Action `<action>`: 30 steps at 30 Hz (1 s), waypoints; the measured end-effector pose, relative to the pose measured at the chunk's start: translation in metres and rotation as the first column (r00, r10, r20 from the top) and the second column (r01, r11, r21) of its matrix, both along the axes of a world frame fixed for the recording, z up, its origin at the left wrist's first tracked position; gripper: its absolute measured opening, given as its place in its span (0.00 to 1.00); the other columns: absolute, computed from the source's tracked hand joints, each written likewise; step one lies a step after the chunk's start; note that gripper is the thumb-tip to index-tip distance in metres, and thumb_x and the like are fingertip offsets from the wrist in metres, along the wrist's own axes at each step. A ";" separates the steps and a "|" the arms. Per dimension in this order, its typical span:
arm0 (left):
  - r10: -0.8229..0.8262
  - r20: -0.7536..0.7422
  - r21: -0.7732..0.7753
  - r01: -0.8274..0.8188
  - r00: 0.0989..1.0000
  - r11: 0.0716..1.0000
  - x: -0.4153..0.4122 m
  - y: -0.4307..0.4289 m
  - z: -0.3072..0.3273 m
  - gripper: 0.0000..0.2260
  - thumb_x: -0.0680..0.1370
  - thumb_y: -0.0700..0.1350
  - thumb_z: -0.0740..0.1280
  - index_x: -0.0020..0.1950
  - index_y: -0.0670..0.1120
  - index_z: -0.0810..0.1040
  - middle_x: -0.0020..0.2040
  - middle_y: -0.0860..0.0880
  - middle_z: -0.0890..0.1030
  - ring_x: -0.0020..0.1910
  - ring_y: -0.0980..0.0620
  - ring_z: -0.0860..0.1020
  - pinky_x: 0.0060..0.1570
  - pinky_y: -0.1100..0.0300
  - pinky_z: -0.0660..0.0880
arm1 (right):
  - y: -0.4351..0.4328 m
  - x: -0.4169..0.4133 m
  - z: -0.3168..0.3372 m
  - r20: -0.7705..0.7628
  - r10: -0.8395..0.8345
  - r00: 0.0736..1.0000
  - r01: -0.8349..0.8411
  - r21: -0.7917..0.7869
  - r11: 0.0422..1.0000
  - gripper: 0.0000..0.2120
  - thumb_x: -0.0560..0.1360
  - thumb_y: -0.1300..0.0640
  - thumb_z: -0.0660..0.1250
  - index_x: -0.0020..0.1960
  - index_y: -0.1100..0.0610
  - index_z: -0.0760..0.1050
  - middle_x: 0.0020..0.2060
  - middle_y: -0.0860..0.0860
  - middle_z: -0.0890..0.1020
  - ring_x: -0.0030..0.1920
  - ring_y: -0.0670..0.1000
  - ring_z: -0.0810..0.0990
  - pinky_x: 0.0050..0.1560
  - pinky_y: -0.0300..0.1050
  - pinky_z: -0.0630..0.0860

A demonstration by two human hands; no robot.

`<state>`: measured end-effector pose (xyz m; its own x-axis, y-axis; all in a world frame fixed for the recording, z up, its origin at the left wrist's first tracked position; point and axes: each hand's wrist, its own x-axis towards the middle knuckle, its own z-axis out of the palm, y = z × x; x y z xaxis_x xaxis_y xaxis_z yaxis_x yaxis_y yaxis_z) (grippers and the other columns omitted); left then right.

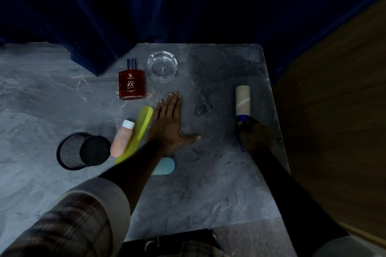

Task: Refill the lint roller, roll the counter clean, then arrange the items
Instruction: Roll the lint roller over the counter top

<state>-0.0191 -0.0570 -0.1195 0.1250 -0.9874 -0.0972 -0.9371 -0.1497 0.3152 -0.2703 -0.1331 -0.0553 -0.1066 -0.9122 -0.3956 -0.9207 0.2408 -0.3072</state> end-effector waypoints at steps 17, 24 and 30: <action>0.008 0.009 -0.007 -0.008 1.000 1.000 0.001 0.000 0.003 0.64 0.65 0.84 0.62 0.87 0.42 0.52 0.88 0.42 0.52 0.88 0.44 0.50 0.86 0.41 0.50 | 0.038 0.076 -0.005 0.023 0.368 0.930 -0.364 -0.104 0.926 0.14 0.79 0.51 0.59 0.57 0.56 0.78 0.48 0.59 0.84 0.48 0.63 0.83 0.50 0.53 0.78; 0.010 0.006 -0.004 -0.010 1.000 1.000 0.001 0.001 0.003 0.65 0.65 0.84 0.62 0.87 0.43 0.50 0.88 0.42 0.50 0.88 0.44 0.49 0.86 0.41 0.48 | 0.009 0.029 -0.016 0.028 0.121 0.992 -0.120 -0.054 0.991 0.17 0.80 0.45 0.60 0.60 0.54 0.78 0.55 0.61 0.84 0.55 0.63 0.82 0.59 0.54 0.78; 0.009 0.006 -0.016 -0.008 1.000 1.000 0.000 0.001 0.003 0.64 0.65 0.84 0.61 0.87 0.43 0.51 0.88 0.42 0.51 0.88 0.43 0.51 0.86 0.42 0.49 | -0.009 -0.028 -0.014 0.152 -0.136 0.979 0.135 0.011 0.991 0.17 0.81 0.49 0.63 0.65 0.57 0.77 0.59 0.62 0.81 0.59 0.63 0.80 0.61 0.59 0.76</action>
<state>-0.0189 -0.0559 -0.1169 0.1339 -0.9877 -0.0805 -0.9379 -0.1526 0.3116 -0.2981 -0.1424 -0.0691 -0.1677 -0.8932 -0.4173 -0.8219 0.3604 -0.4411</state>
